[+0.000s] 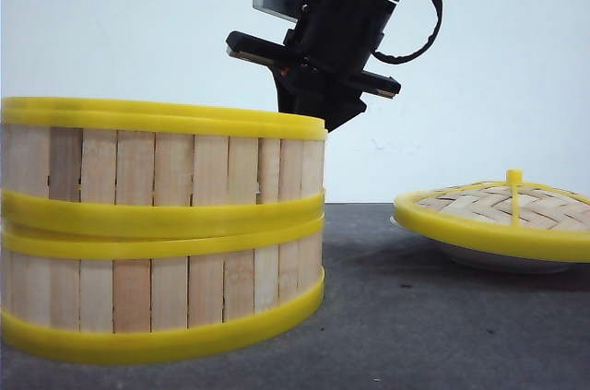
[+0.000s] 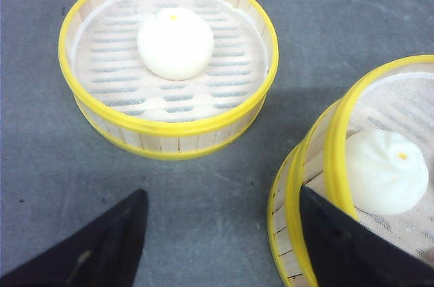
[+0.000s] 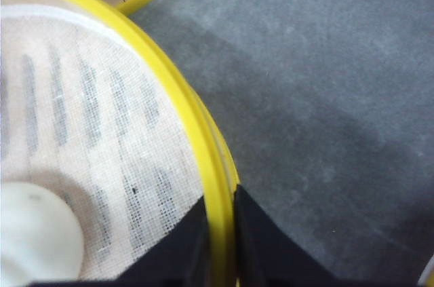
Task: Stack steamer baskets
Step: 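Open the right gripper to release the stacked basket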
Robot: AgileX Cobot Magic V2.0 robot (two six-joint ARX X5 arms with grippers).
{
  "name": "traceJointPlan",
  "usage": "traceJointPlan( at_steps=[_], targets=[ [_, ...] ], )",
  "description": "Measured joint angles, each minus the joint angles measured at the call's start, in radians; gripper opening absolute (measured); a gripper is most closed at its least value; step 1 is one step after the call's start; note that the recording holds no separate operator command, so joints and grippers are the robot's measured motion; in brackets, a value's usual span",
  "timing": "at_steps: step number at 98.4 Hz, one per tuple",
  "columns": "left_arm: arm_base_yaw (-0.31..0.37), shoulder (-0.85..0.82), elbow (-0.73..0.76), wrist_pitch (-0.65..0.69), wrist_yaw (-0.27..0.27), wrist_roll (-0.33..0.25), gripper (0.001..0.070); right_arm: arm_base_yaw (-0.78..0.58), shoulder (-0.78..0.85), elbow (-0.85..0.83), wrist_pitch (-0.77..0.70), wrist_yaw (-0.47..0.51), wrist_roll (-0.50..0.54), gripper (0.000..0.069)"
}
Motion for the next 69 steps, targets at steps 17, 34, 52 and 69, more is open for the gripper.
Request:
traceJointPlan(
  at_steps=[17,34,52,69],
  targets=[
    [0.0,0.0,0.0,0.0,0.0,0.0,0.0428,0.0,0.002,0.0,0.001,0.001,0.003,0.0025],
    [0.0,0.0,0.0,0.0,0.0,0.0,0.0428,0.0,0.002,0.0,-0.002,0.005,0.006,0.0025],
    [0.0,0.0,0.0,0.0,0.0,0.0,0.0428,0.0,0.015,0.0,-0.003,0.007,0.011,0.0025],
    [0.0,0.0,0.0,0.0,0.0,0.0,0.0428,0.0,0.022,0.0,0.004,0.008,0.014,0.0025]
  ],
)
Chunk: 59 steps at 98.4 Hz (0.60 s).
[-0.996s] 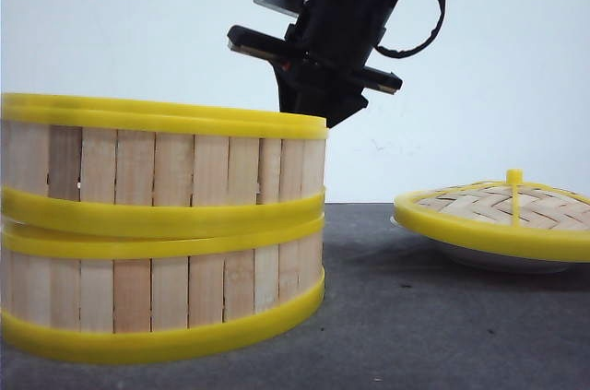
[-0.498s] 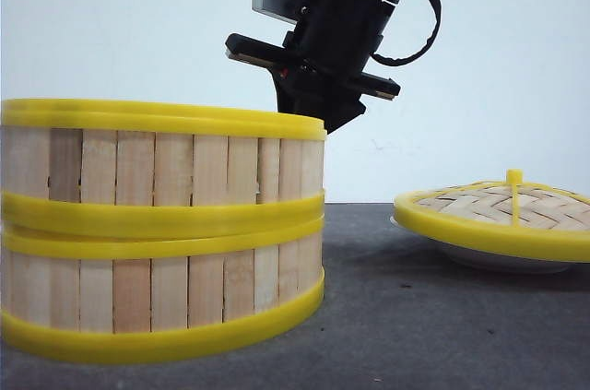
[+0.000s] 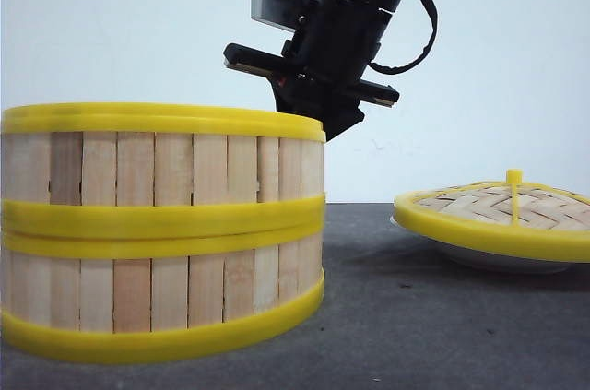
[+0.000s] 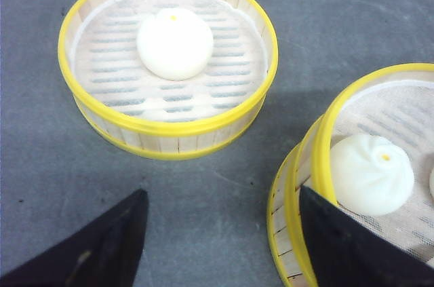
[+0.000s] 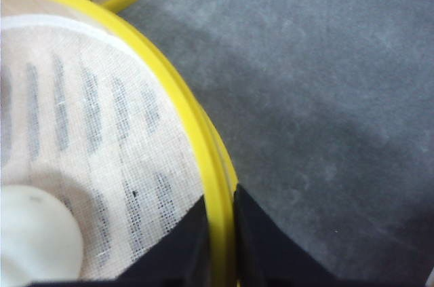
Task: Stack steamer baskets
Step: 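Open the right gripper to release the stacked basket, then raise the right gripper away from the stack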
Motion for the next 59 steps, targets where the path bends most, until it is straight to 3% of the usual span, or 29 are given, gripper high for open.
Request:
traceJointPlan(
  at_steps=[35,41,53,59],
  targets=[
    [0.0,0.0,0.0,0.0,0.0,0.0,0.0428,0.0,0.0,0.0,0.0,-0.005,0.0,0.004],
    [0.0,0.0,0.0,0.0,0.0,0.0,0.0428,0.0,0.0,0.0,-0.001,-0.014,0.001,0.0128],
    [0.0,0.001,0.0,0.014,0.0,0.0,0.0428,0.003,0.002,0.0,-0.003,-0.016,0.004,0.0407],
    [0.002,0.007,0.0,0.042,-0.004,-0.001,0.0428,0.003,0.002,0.0,-0.005,-0.016,0.004,0.0482]
  ],
)
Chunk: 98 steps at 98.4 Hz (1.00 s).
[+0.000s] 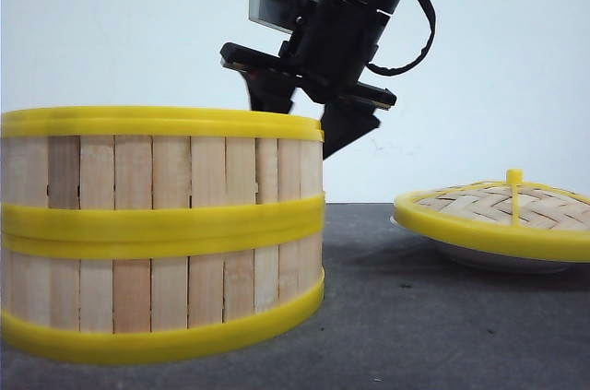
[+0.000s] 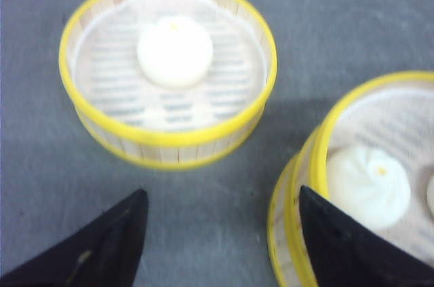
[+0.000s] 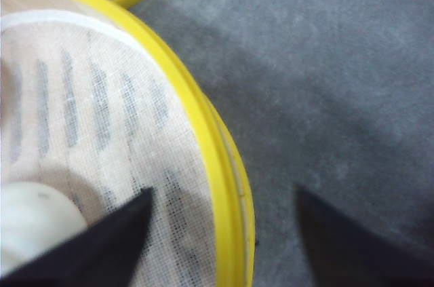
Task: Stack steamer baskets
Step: 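Raise the right gripper away from the stack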
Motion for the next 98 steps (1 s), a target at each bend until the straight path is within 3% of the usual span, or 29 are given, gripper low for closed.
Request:
traceJointPlan(
  at_steps=[12,44,67,98],
  targets=[
    [0.023,0.048,0.008,0.035,-0.024,-0.002,0.0428,0.0,-0.027,0.0,-0.035,0.0,-0.003,0.0526],
    [0.145,0.376,0.166,0.126,-0.026,-0.004,0.0428,-0.045,-0.322,0.0,-0.209,0.026,-0.072,0.0532],
    [0.217,0.648,0.281,0.142,-0.027,-0.004,0.0427,-0.203,-0.539,-0.049,-0.349,0.133,-0.092,0.0532],
    [0.24,0.918,0.381,0.175,-0.027,-0.013,0.0397,-0.428,-0.847,-0.214,-0.513,0.134,-0.117,0.0532]
  ],
)
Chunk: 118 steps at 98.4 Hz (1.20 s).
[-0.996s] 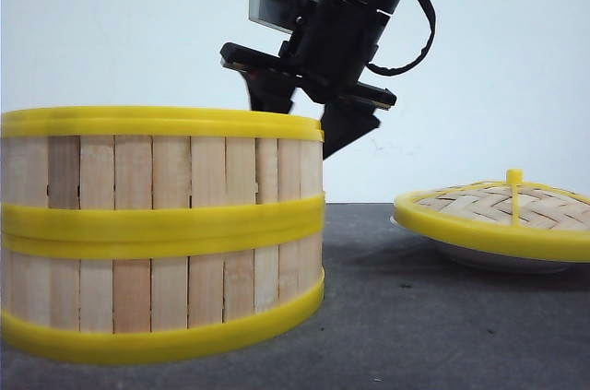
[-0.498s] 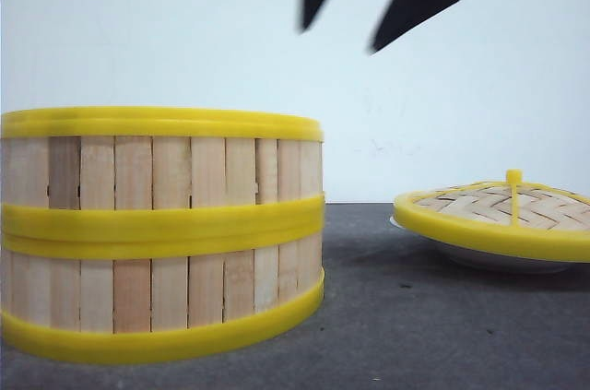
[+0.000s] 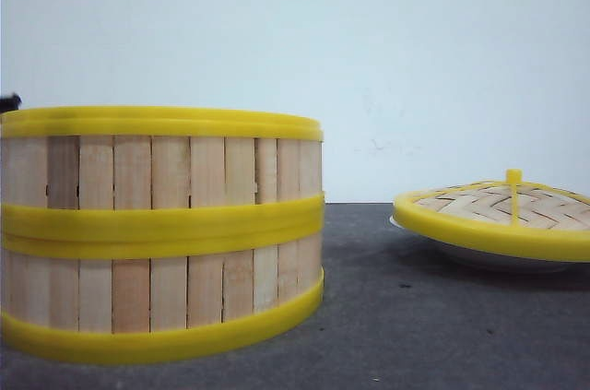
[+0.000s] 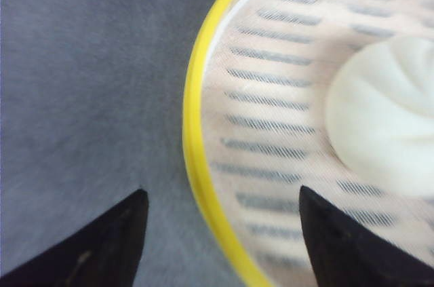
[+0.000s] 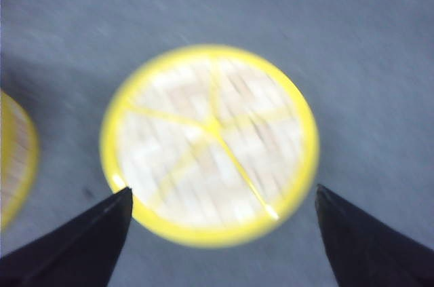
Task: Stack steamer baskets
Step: 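Raise the right gripper away from the stack, then grasp the rim of the remaining bun basket with the left gripper and lift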
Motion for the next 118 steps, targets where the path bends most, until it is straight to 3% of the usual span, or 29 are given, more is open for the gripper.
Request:
traceJointPlan(
  at_steps=[20,31,57,90,118],
  targets=[
    [-0.001,0.066,0.003,0.024,-0.003,-0.033,0.0121,-0.024,-0.123,-0.004,-0.089,-0.002,0.0,0.0532],
    [0.002,0.07,0.007,0.055,0.0,-0.042,0.0043,-0.024,-0.169,-0.004,-0.135,-0.002,0.005,0.0532],
    [0.01,0.076,0.056,-0.001,0.017,-0.039,0.0028,-0.024,-0.257,-0.004,-0.199,-0.002,0.013,0.0532],
    [0.012,0.067,0.335,-0.24,0.047,0.016,0.0027,-0.024,-0.265,-0.004,-0.199,-0.002,0.028,0.0532],
    [-0.006,-0.074,0.448,-0.375,0.175,0.029,0.0027,-0.024,-0.266,-0.005,-0.199,-0.002,0.028,0.0532]
  ],
)
